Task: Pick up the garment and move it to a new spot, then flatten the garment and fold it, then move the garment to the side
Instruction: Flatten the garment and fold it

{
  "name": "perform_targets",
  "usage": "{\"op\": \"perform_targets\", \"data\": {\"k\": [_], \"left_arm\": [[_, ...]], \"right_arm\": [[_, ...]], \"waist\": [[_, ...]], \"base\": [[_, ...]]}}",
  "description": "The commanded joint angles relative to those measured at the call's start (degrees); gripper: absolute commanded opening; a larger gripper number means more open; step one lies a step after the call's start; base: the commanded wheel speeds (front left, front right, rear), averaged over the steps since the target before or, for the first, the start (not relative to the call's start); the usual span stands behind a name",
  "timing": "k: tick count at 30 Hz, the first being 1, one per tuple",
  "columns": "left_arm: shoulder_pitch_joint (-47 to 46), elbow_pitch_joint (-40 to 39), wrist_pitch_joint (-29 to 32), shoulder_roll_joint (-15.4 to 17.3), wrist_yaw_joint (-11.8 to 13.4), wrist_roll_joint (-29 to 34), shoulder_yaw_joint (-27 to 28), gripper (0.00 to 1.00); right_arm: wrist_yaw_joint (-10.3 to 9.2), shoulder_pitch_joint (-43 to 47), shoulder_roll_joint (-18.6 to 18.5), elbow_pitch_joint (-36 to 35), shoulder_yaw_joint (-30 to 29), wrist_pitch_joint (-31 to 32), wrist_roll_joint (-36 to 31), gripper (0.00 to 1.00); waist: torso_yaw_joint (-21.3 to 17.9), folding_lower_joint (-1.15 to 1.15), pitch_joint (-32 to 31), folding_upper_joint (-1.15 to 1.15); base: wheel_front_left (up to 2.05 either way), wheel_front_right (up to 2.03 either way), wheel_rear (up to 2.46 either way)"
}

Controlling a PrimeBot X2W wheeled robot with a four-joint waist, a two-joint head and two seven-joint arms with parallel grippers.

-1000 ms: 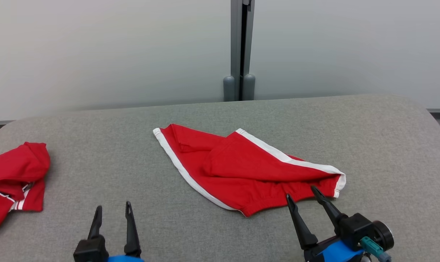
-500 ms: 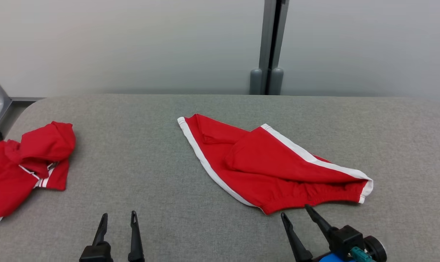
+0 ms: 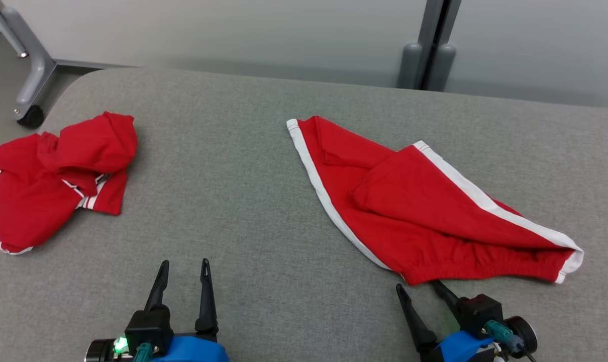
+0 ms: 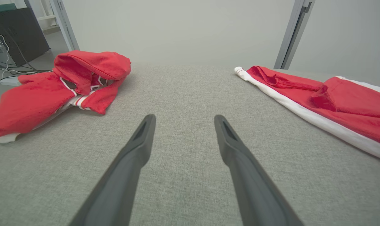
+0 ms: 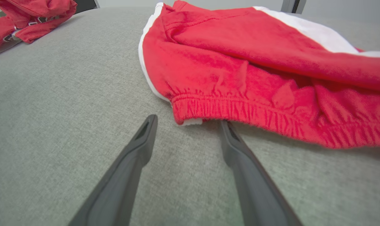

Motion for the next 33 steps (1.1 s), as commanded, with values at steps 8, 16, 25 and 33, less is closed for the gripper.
{"op": "perform_targets", "data": {"k": [8, 16, 25, 33], "left_arm": [[-1.01, -0.43, -0.16, -0.08, 0.52, -0.75, -0.91, 1.00], [-1.73, 0.68, -0.16, -0.07, -0.14, -1.51, -1.99, 1.00], [-4.28, 3.13, -0.15, -0.03, -0.48, -3.13, -4.61, 1.00], [-4.01, 6.48, -0.16, -0.02, -2.39, -3.98, -7.77, 1.00]], "right_arm": [[0.01, -0.61, -0.38, -2.34, 0.30, -0.06, 2.08, 0.00], [0.01, 4.45, -4.26, -6.68, 0.12, -0.05, 4.06, 0.00], [0.01, 7.12, -8.75, -9.67, -2.42, -0.05, 5.15, 0.00], [0.01, 4.11, -8.29, -9.63, -6.66, -0.05, 4.18, 1.00]], "waist": [[-0.16, -0.01, 1.22, -0.01], [-8.17, -0.01, -0.93, -0.01], [-16.59, -0.01, -1.36, -0.01], [-17.96, -0.01, -0.17, -0.01]], "base": [[0.00, 0.00, 0.00], [0.00, 0.00, 0.00], [0.00, 0.00, 0.00], [0.00, 0.00, 0.00]]}}
